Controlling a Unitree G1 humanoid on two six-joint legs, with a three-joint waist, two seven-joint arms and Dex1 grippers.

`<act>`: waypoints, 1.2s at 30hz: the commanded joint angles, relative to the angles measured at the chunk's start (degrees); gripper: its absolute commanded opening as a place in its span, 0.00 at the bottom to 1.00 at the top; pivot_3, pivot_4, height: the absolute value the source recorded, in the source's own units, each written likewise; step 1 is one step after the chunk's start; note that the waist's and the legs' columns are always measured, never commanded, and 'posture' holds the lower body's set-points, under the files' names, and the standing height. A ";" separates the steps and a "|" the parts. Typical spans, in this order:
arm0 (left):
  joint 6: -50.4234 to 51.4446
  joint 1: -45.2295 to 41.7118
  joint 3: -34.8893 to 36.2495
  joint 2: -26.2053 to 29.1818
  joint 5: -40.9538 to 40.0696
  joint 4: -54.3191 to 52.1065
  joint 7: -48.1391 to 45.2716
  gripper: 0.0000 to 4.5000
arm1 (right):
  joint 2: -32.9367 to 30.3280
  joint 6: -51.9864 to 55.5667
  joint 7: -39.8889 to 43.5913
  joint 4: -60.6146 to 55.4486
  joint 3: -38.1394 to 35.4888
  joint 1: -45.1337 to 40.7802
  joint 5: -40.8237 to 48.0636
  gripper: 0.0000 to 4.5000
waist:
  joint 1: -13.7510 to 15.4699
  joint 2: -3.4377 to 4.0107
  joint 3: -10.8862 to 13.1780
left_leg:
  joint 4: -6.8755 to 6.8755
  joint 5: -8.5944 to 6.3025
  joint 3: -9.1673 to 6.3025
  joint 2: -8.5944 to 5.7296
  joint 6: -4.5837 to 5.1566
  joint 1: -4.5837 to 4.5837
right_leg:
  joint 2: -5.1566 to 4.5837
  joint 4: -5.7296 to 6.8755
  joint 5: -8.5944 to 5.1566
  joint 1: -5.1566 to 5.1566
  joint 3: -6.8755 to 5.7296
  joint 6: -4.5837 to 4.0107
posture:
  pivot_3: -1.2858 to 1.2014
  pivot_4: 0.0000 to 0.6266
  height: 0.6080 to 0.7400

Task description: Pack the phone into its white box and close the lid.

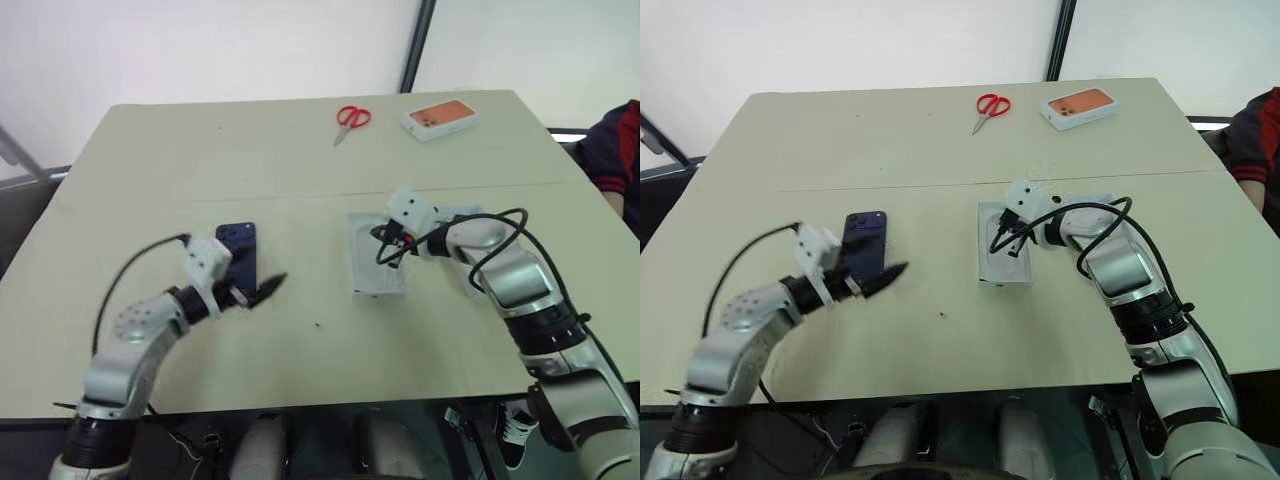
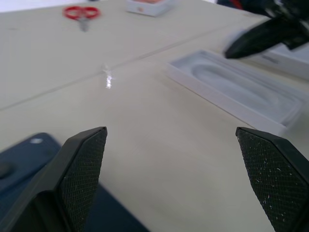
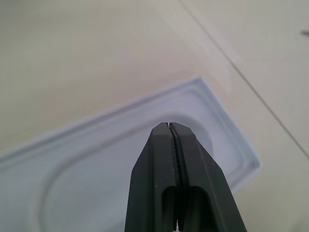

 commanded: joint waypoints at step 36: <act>64.50 -19.86 14.95 -6.35 -15.78 8.62 23.26 1.00 | 28.77 -12.13 -8.18 20.60 20.27 -7.58 -14.28 0.01 | 0.18 -0.37 0.13 | -0.11 0.52 -0.21 -0.14 -0.93 0.04 | -0.02 0.54 -0.02 -0.25 -0.08 0.03 | 0.52 0.24 1.00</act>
